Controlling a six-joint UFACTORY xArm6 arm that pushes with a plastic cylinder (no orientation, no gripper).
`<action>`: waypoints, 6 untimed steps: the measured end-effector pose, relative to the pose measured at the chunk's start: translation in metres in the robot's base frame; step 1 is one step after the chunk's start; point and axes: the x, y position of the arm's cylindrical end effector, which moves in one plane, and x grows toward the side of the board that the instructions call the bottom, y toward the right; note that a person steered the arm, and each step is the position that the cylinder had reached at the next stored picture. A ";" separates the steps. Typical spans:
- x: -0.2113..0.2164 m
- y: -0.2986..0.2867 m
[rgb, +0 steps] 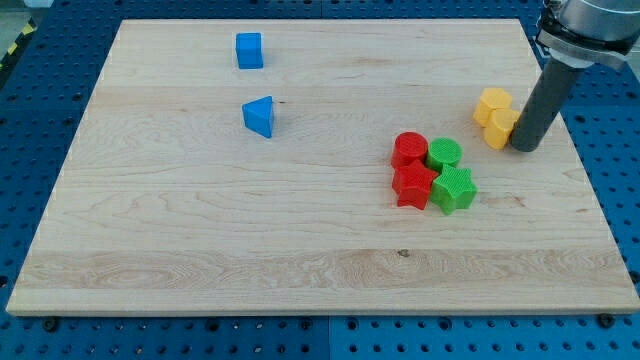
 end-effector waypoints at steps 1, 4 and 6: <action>-0.003 0.000; -0.024 -0.001; -0.003 -0.001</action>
